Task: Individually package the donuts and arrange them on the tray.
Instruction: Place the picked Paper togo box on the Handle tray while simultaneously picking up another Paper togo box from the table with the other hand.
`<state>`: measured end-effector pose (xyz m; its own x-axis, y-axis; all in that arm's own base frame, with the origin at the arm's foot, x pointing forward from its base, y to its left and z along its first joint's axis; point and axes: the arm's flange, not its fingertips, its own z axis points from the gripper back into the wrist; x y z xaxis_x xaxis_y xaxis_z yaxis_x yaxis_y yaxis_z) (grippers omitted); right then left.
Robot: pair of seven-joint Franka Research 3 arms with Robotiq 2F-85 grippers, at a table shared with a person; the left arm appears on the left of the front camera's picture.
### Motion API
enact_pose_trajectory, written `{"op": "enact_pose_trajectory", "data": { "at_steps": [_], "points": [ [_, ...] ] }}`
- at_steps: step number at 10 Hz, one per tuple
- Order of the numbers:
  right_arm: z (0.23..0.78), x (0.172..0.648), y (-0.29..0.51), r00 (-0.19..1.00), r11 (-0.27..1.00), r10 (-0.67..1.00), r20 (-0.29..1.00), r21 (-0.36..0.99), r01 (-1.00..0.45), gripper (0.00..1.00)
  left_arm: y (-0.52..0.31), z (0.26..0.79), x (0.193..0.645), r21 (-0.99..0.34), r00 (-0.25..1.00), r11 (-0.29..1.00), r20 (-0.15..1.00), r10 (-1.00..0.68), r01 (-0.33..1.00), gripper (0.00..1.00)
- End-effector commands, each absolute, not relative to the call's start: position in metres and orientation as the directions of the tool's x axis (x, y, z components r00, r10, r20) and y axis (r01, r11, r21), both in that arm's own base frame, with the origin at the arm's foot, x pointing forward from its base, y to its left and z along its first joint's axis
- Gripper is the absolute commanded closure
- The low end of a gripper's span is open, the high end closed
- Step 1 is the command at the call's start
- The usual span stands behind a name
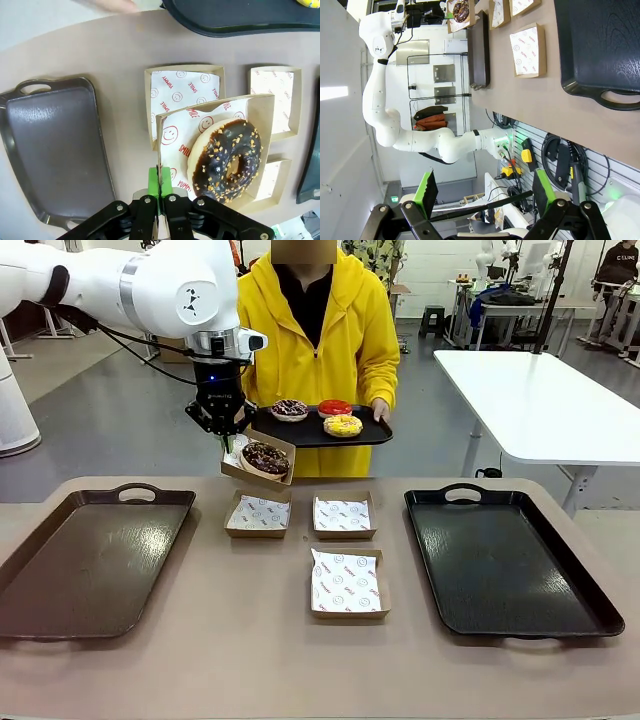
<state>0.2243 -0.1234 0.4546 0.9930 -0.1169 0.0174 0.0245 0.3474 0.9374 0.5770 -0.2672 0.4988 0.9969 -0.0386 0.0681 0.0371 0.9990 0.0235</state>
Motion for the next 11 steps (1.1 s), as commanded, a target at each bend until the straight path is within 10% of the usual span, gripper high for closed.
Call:
{"op": "enact_pose_trajectory", "data": {
  "at_steps": [1, 11],
  "points": [
    [0.455, 0.224, -0.124, 0.993, 0.339, -0.115, 0.011, 0.940, 0.029, 0.00, -0.266, 0.498, 0.576, 0.029, 0.997, 0.999, 0.069, -0.036, 0.034, 1.00],
    [0.554, 0.354, 0.032, 0.997, 0.770, -0.027, -0.076, 0.634, 0.070, 0.00, -0.147, 0.588, 0.477, -0.052, 0.995, 0.996, -0.065, -0.074, 0.070, 0.99]
  ]
}}
